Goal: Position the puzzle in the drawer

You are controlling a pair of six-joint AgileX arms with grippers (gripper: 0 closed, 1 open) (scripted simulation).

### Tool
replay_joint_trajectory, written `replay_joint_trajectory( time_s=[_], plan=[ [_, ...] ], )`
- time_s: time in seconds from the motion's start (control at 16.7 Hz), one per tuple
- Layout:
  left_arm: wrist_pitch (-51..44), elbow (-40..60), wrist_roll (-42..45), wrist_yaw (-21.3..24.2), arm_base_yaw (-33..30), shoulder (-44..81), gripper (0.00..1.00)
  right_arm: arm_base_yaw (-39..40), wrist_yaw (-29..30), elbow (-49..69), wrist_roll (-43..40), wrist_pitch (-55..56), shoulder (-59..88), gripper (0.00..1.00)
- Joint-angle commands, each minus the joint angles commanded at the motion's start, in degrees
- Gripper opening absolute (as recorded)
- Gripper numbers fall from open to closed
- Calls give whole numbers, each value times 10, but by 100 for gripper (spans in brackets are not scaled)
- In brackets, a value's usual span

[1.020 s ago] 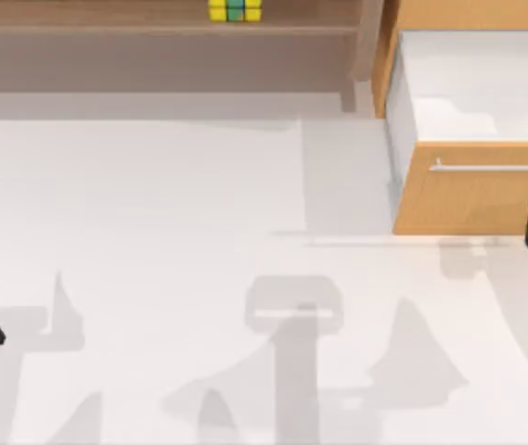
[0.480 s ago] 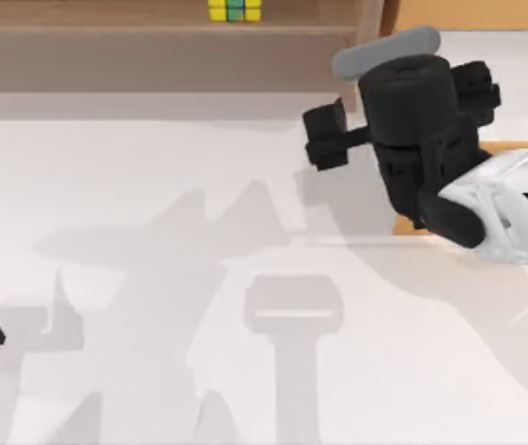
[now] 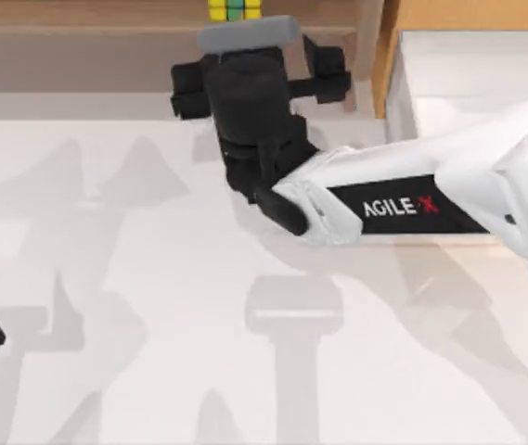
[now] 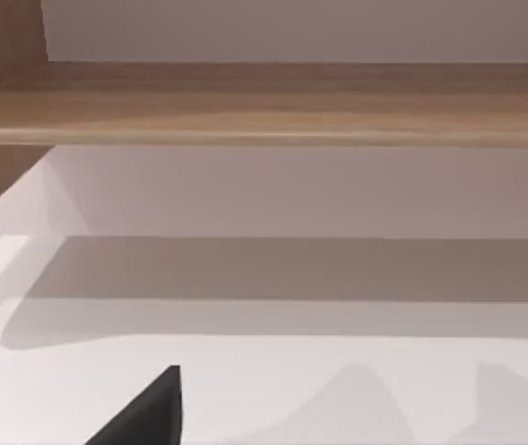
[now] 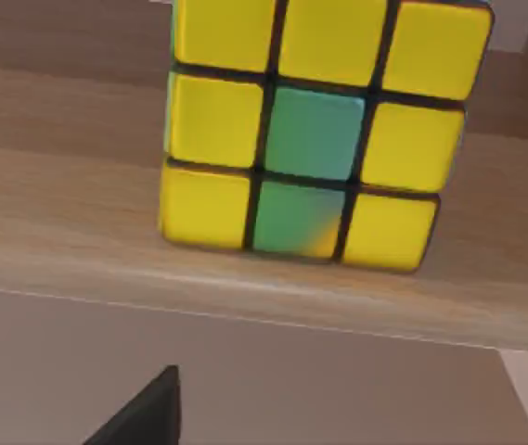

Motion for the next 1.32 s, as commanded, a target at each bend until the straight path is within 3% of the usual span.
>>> replay_joint_trajectory(
  time_s=[0.24, 0.6, 1.32],
  plan=[
    [0, 0, 0, 0, 0, 0, 100, 13, 18, 71, 18, 50, 46, 100],
    [0, 0, 0, 0, 0, 0, 100, 10, 17, 74, 18, 51, 46, 100],
    [0, 0, 0, 0, 0, 0, 100, -32, -25, 263, 16, -36, 146, 100]
  ],
)
